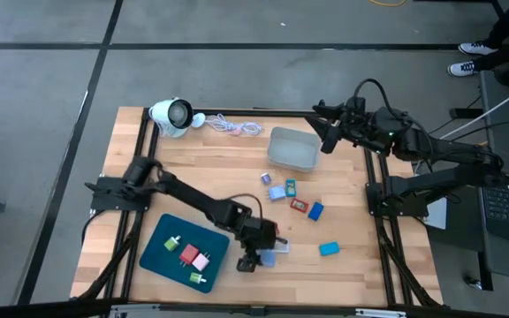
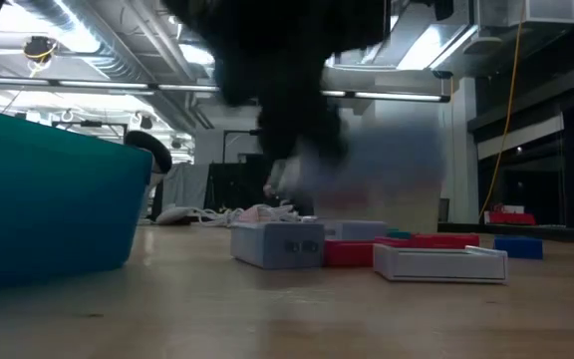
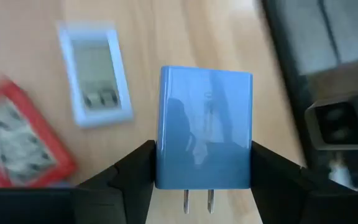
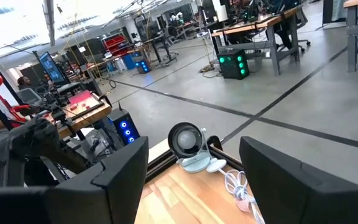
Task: Pick & Place Office items
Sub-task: Put the bottom blue charger adapter into the blue bin
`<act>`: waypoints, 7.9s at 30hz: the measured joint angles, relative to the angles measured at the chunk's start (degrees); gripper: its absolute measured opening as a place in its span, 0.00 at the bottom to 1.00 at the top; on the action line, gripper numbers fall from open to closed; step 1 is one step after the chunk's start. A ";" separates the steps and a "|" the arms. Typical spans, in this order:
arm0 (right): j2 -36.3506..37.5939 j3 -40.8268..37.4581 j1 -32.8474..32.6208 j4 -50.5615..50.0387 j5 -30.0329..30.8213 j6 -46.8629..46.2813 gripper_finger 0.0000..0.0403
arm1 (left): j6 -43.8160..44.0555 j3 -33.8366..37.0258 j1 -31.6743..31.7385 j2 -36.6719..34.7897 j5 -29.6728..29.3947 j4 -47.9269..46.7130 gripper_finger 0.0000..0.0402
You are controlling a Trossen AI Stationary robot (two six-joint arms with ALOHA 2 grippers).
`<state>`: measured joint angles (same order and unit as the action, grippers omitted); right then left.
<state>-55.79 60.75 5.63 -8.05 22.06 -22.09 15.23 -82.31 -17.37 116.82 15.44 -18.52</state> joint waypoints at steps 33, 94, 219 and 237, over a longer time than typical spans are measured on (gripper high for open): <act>-0.19 0.00 0.00 0.15 -0.07 1.53 0.64 | 9.99 23.67 -8.42 -28.81 -2.28 -26.53 0.53; -0.17 0.01 0.00 1.15 -3.74 -0.20 0.64 | -54.37 -21.16 11.58 4.37 -7.35 -39.36 0.70; -0.17 0.00 1.90 -2.91 -5.14 1.49 0.64 | 25.91 36.05 -4.80 -44.00 -13.33 -23.65 0.53; -0.17 0.00 1.89 -1.86 -2.75 0.22 0.64 | 38.31 46.50 -6.65 -43.93 -11.43 -17.02 0.67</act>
<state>-55.96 60.75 7.52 -9.91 19.32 -21.87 53.54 -35.81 -24.02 72.88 4.01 -35.54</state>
